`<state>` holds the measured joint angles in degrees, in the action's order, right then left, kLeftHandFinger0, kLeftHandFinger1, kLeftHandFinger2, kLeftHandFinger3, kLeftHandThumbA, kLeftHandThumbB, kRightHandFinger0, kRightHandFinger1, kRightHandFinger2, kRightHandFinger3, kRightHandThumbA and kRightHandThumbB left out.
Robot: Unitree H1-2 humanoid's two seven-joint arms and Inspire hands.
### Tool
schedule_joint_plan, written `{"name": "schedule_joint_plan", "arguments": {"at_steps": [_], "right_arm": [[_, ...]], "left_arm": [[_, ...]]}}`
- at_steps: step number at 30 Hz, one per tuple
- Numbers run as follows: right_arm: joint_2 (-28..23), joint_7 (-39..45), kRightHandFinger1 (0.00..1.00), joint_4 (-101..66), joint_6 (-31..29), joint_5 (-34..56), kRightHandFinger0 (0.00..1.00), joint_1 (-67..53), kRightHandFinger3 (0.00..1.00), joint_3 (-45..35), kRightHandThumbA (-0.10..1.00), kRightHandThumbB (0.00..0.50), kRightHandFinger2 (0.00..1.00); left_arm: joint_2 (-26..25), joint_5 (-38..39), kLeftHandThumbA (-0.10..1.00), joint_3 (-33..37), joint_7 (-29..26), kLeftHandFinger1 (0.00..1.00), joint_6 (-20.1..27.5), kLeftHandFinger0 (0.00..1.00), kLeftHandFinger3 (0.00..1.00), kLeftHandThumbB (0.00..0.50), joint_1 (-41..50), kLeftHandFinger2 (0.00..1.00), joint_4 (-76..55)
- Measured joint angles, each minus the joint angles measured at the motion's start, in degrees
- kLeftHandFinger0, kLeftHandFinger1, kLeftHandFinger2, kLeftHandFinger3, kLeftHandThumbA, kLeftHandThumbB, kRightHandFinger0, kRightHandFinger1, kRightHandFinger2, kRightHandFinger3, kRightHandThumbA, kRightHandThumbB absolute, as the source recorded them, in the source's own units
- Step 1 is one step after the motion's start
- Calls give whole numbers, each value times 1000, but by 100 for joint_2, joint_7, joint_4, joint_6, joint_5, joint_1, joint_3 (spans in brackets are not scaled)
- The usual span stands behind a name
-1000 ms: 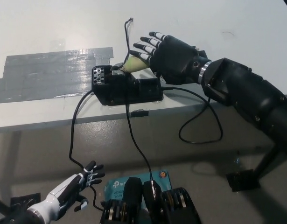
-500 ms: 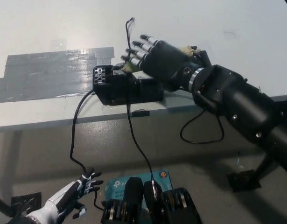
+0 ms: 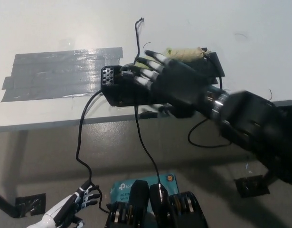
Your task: The robot uses its right hand to grab and lift the soldering gun kept on the middle of the table and puts it in its base
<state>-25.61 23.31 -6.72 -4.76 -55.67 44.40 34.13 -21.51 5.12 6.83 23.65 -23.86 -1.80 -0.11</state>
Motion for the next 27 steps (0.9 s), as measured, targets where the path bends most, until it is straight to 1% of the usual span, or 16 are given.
{"name": "schedule_joint_plan", "arguments": {"at_steps": [3, 4, 6, 8, 9, 10, 11, 12, 14, 16, 19, 21, 24, 25, 26, 27], "right_arm": [[-368, 124, 1000, -593, 192, 196, 1000, -577, 1000, -411, 536, 500, 1000], [-472, 152, 1000, -800, 257, 277, 1000, -815, 1000, -588, 528, 500, 1000], [-718, 202, 1000, -1244, 410, 474, 1000, -1392, 1000, -1022, 592, 500, 1000], [-882, 222, 1000, -1631, 519, 679, 1000, -2115, 1000, -1493, 565, 500, 1000], [-937, 227, 1000, -1779, 569, 778, 1000, -2404, 1000, -1712, 503, 481, 1000], [-981, 234, 1000, -1952, 619, 905, 1000, -2908, 1000, -1978, 492, 426, 1000], [-989, 224, 1000, -2044, 630, 1017, 1000, -3355, 1000, -2233, 492, 420, 1000], [-976, 210, 1000, -2073, 631, 1096, 1000, -3703, 1000, -2444, 485, 391, 1000], [-893, 136, 1000, -2035, 597, 1313, 1000, -4562, 1000, -2879, 484, 375, 1000], [-781, 33, 1000, -1885, 538, 1531, 1000, -5203, 1000, -3282, 517, 329, 1000], [-528, -166, 1000, -1363, 417, 1845, 1000, -5931, 1000, -3837, 603, 320, 1000], [-283, -317, 1000, -826, 332, 2098, 1000, -6245, 1000, -4222, 574, 301, 1000], [-16, -405, 1000, -200, 299, 2415, 1000, -6410, 1000, -4557, 365, 266, 1000], [73, -405, 1000, -39, 303, 2544, 1000, -6416, 1000, -4642, 438, 268, 1000], [153, -403, 1000, 61, 321, 2652, 1000, -6404, 1000, -4719, 442, 256, 1000], [230, -401, 1000, 123, 345, 2756, 1000, -6387, 1000, -4795, 442, 241, 1000]], "left_arm": [[1, 0, 1000, -5, 0, 1000, 0, 929, 1000, 372, 19, 984, 22], [1, 0, 1000, -10, 0, 1000, 0, 926, 1000, 370, 29, 982, 23], [0, 0, 1000, -24, 0, 1000, 1, 918, 1000, 382, 47, 984, 27], [0, 0, 1000, -45, 0, 1000, 4, 925, 1000, 391, 65, 988, 27], [0, 0, 1000, -54, 0, 1000, 5, 925, 1000, 390, 73, 987, 28], [-1, 0, 1000, -69, 0, 1000, 7, 912, 1000, 384, 89, 991, 29], [-1, 0, 1000, -85, 0, 1000, 7, 909, 1000, 384, 107, 991, 29], [0, 0, 1000, -95, 0, 1000, 8, 909, 1000, 384, 117, 990, 29], [-1, 1, 1000, -123, 0, 1000, 13, 908, 1000, 393, 129, 983, 28], [-4, 2, 1000, -167, 0, 990, 23, 898, 1000, 389, 156, 968, 28], [-21, 3, 1000, -226, 0, 990, 41, 917, 1000, 372, 213, 976, 29], [-28, 4, 1000, -275, 0, 991, 63, 920, 1000, 382, 251, 974, 29], [-29, 3, 1000, -343, -1, 971, 75, 885, 1000, 347, 316, 989, 27], [-29, 3, 1000, -370, -2, 965, 72, 884, 1000, 321, 337, 988, 28], [-28, 0, 1000, -391, -5, 952, 65, 882, 1000, 305, 347, 990, 28], [-28, -5, 1000, -405, -8, 977, 61, 933, 1000, 298, 350, 1000, 28]]}}
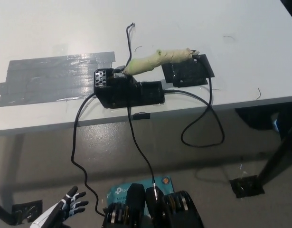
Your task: The robot uses its right hand to grab and lift the soldering gun kept on the middle of the table and puts it in its base
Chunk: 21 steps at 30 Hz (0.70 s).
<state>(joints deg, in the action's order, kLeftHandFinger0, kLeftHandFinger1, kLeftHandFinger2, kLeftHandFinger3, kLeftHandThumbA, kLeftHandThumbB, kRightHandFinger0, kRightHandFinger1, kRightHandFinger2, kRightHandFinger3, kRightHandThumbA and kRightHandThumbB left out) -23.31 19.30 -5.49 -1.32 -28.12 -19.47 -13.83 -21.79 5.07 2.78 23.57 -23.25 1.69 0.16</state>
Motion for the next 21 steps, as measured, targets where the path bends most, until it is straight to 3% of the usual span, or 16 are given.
{"name": "schedule_joint_plan", "arguments": {"at_steps": [3, 7, 8, 12, 13, 21], "right_arm": [[251, 7, 1000, 97, 93, 332, 1000, 135, 1000, -230, 442, 210, 1000], [455, 16, 1000, 154, 263, 749, 1000, 350, 1000, -502, 431, 224, 1000], [491, 19, 1000, 165, 322, 861, 1000, 410, 1000, -584, 419, 231, 1000], [586, 23, 1000, 193, 533, 1310, 1000, 566, 1000, -823, 385, 244, 1000], [603, 23, 1000, 195, 585, 1420, 1000, 582, 1000, -871, 388, 262, 1000], [632, 13, 1000, 192, 1019, 1981, 1000, 589, 1000, -940, 332, 236, 1000]], "left_arm": [[0, -19, 1000, -44, -7, 979, -9, 903, 1000, 277, 5, 1000, 1], [0, -47, 1000, -93, -11, 940, -16, 842, 1000, 270, 11, 1000, 0], [-1, -54, 1000, -116, -12, 936, -19, 837, 1000, 297, 12, 996, 0], [-13, -80, 1000, -242, -13, 960, -37, 863, 1000, 285, 31, 1000, -1], [-19, -89, 1000, -282, -14, 953, -43, 844, 1000, 261, 32, 1000, -1], [-85, -183, 1000, -446, -116, 935, -66, 828, 1000, 266, 78, 1000, -17]]}}
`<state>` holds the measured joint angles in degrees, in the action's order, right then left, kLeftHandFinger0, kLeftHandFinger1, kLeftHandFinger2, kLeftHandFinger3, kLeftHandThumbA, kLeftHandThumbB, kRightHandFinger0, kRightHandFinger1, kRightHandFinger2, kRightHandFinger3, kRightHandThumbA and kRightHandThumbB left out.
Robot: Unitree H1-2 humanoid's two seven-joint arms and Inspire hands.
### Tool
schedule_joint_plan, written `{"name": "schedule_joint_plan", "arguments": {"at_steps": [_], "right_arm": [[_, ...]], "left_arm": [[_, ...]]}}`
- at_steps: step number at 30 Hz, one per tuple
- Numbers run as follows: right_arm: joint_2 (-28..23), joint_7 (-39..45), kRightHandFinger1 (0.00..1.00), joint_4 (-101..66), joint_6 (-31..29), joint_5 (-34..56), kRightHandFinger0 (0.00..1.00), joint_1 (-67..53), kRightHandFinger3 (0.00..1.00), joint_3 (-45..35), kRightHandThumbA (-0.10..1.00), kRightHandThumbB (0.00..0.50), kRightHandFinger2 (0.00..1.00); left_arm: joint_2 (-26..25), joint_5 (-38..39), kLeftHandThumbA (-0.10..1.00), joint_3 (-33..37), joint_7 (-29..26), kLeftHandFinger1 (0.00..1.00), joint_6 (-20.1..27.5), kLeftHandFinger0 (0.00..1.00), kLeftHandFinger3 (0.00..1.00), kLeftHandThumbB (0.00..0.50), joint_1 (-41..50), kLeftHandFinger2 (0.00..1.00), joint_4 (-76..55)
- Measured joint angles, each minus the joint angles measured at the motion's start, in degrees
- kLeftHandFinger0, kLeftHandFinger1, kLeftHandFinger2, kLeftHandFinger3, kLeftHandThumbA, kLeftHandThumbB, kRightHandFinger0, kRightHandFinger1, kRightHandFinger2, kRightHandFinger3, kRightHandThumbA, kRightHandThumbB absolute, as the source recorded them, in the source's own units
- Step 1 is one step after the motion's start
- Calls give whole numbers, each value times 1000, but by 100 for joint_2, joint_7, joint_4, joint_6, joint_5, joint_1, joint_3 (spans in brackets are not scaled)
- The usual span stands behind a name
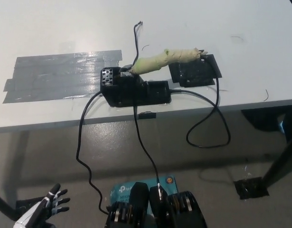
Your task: The robot uses its right hand to grab and lift the soldering gun kept on the middle of the table and puts it in its base
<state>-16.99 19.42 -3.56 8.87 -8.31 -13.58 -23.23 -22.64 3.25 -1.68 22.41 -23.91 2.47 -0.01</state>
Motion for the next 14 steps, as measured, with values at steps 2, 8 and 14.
{"name": "schedule_joint_plan", "arguments": {"at_steps": [2, 8, 14], "right_arm": [[-12, -3, 1000, 4, 53, 60, 1000, -11, 1000, 17, 326, 222, 1000], [-83, -25, 1000, 10, 204, 143, 1000, -23, 1000, 107, 322, 215, 1000], [-147, -81, 1000, 11, 295, 151, 1000, -21, 1000, 227, 339, 228, 1000]], "left_arm": [[1, -17, 1000, 0, -32, 916, 0, 805, 1000, 276, 16, 993, -1], [2, -23, 1000, -48, -65, 955, -19, 850, 1000, 293, 56, 1000, 1], [9, -17, 1000, -123, -73, 945, -30, 815, 1000, 287, 71, 994, 11]]}}
